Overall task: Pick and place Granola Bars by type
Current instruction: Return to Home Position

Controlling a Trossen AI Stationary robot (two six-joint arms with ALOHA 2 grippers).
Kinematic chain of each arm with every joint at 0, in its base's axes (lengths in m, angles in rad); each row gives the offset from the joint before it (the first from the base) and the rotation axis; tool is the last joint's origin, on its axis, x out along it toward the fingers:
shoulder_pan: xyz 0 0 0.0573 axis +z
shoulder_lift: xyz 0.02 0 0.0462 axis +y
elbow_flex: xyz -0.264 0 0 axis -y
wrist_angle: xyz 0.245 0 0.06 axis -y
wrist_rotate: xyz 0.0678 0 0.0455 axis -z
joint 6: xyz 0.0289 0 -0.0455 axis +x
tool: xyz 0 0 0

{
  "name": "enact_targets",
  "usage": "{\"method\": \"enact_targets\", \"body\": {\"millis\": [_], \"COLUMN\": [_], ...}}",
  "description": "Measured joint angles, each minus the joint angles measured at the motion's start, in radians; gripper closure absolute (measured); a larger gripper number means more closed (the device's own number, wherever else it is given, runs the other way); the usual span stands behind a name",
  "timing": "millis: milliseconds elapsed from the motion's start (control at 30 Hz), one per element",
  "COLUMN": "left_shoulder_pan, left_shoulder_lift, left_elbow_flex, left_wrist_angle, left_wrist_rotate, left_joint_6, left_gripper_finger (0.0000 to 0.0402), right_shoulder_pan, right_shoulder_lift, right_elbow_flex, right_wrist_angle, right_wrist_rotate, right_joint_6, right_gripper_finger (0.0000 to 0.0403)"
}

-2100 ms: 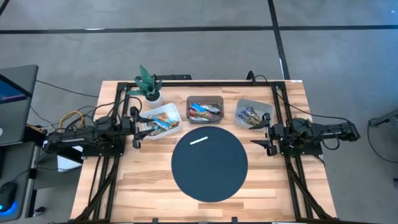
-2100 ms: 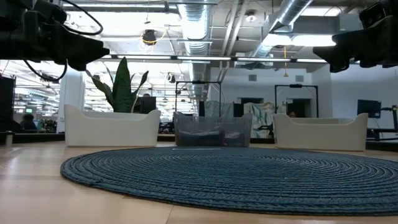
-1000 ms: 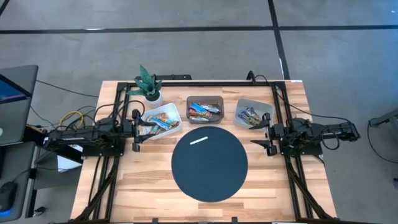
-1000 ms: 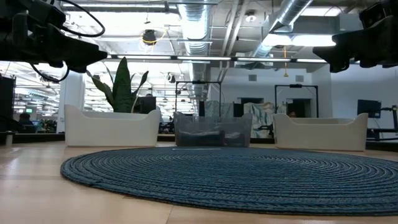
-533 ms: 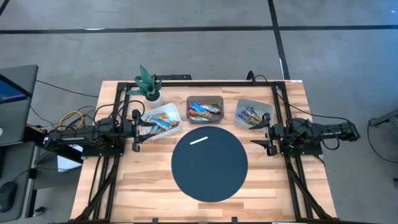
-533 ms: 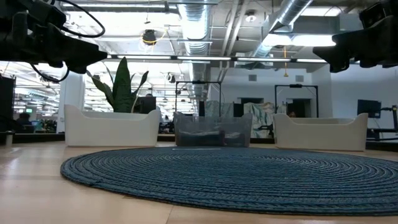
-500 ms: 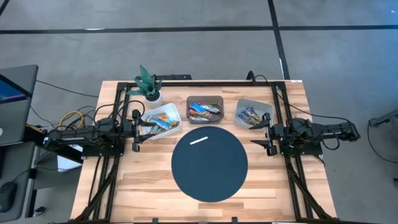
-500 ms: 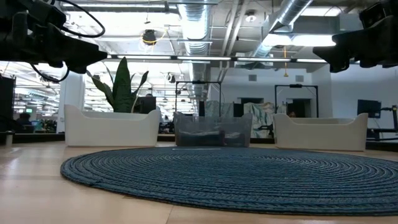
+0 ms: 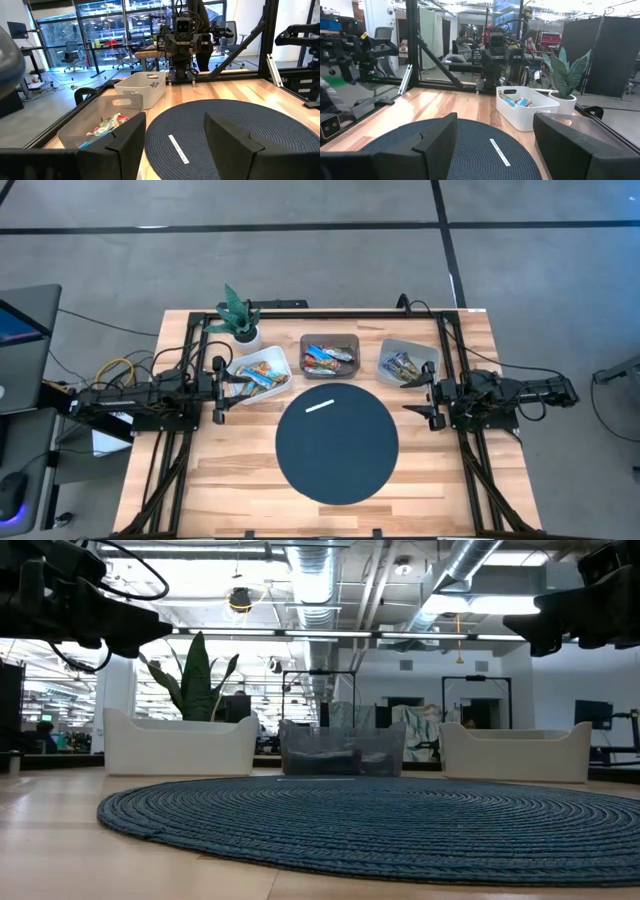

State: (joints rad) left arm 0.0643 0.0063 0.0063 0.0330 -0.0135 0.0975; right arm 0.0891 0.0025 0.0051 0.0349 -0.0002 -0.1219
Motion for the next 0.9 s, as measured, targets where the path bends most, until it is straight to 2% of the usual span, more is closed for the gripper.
{"method": "enact_targets", "body": {"millis": [900], "left_shoulder_pan": [0.000], "left_shoulder_lift": [0.000], "left_elbow_flex": [0.000], "left_wrist_angle": [0.000], "left_wrist_rotate": [0.000], "left_joint_6": [-0.008], "left_gripper_finger": [0.0205], "right_shoulder_pan": [0.000], "right_shoulder_lift": [0.000], "right_elbow_flex": [0.000], "right_wrist_angle": [0.000], "right_wrist_rotate": [0.000], "right_joint_6": [0.000], "right_gripper_finger": [0.0148]}}
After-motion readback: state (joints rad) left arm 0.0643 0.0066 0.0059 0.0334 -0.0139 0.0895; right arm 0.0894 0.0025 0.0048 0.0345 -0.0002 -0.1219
